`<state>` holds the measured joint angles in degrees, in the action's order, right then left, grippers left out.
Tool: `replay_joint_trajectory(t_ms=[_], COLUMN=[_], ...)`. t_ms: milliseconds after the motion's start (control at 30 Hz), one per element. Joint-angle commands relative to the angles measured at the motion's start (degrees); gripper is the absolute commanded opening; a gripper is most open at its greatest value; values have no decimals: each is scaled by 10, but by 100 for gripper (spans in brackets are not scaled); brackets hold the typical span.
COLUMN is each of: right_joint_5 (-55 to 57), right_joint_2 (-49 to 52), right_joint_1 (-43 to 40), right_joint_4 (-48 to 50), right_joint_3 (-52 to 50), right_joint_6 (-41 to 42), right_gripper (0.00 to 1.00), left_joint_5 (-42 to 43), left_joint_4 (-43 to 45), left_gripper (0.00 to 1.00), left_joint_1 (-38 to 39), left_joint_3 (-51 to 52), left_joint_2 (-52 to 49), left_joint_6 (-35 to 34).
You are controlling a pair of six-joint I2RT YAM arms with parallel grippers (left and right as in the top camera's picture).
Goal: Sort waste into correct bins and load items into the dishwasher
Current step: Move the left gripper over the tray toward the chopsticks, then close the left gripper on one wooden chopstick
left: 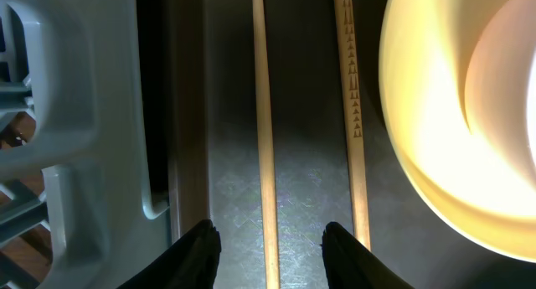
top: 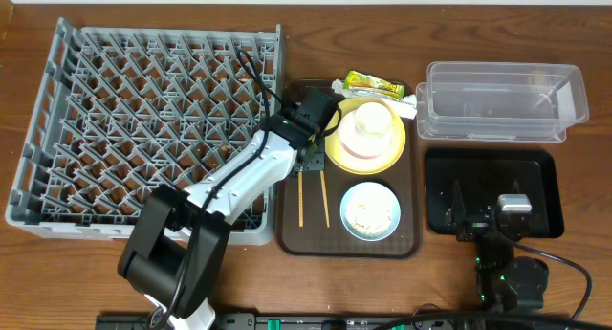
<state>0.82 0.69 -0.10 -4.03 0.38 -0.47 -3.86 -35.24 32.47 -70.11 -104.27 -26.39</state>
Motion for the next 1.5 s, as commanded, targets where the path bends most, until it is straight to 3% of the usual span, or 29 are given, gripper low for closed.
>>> replay_joint_trajectory(t_ms=[0, 1467], right_joint_5=[-2, -2], right_joint_2=[-3, -3], right_joint_1=[0, 0], right_joint_4=[-2, -2], right_joint_3=[-1, -1], right_joint_6=[4, 4], right_gripper=[99, 99], left_joint_5=[-13, -30], left_joint_4=[2, 51], left_gripper=[42, 34], left_joint_1=[0, 9], left_joint_3=[-2, 63], left_joint_2=[-13, -32], left_joint_6=[-3, -43])
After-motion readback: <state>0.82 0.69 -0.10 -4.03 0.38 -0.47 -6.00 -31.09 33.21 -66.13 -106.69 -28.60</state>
